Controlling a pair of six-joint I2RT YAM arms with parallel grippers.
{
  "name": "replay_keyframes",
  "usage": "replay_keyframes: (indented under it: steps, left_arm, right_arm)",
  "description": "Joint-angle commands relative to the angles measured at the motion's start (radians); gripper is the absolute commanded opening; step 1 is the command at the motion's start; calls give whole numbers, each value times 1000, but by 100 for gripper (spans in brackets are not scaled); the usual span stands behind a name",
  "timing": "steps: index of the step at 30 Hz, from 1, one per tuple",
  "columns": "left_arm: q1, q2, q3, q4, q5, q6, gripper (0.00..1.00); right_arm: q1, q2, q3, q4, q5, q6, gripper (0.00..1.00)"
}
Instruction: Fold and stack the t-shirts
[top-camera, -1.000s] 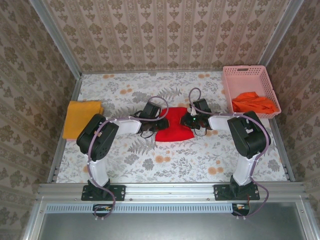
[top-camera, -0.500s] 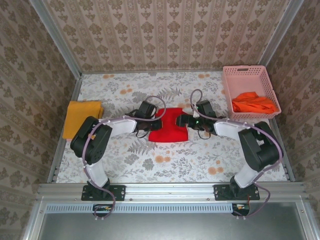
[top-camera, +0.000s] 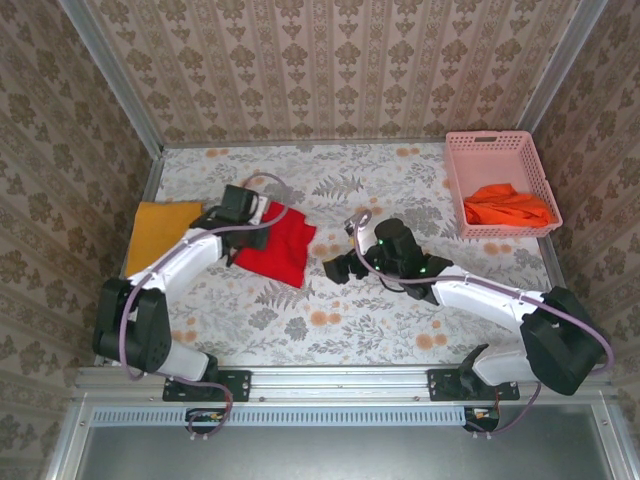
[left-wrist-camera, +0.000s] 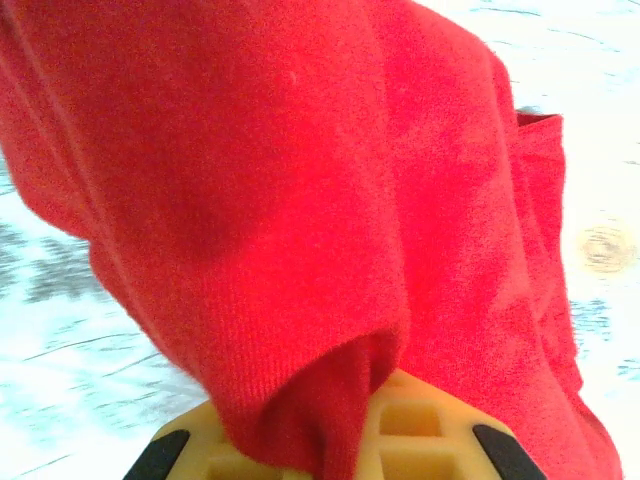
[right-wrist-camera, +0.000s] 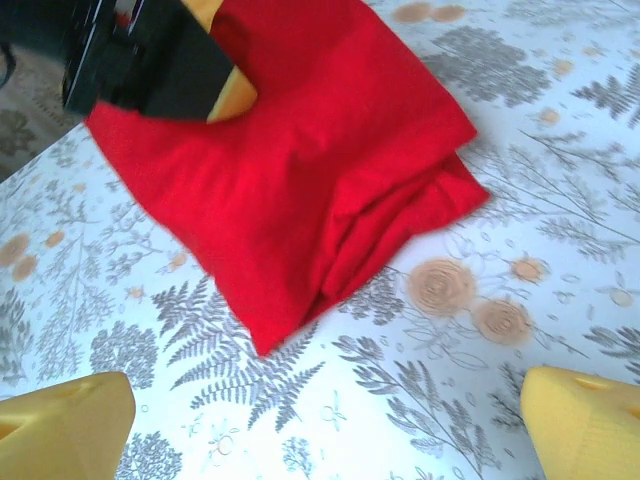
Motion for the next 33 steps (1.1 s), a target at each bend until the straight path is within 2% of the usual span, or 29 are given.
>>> replay_keyframes:
  steps: [1,6,12,17,26,33]
  left_arm:
    - [91,-71,-20,-60,35,161,0]
    - [224,-133,-10,-91,60,293,0]
    - [380,-148,59,-160,159,411,0]
    - [431,-121,160,-241,143,508,0]
    - [540,-100,302,-338,221,525,0]
    - [594,-77,372,-377,217,547,0]
  right_arm:
    - [24,16,54,40,-1,-63,100]
    - [43,51,86,56,-12,-72,100]
    - [47,95,89,69,-16,-73,100]
    - [46,103,85,65,-11,-75,100]
    - [44,120,85,82,4,-71,100]
    - [45,138,99,76,3,-78,100]
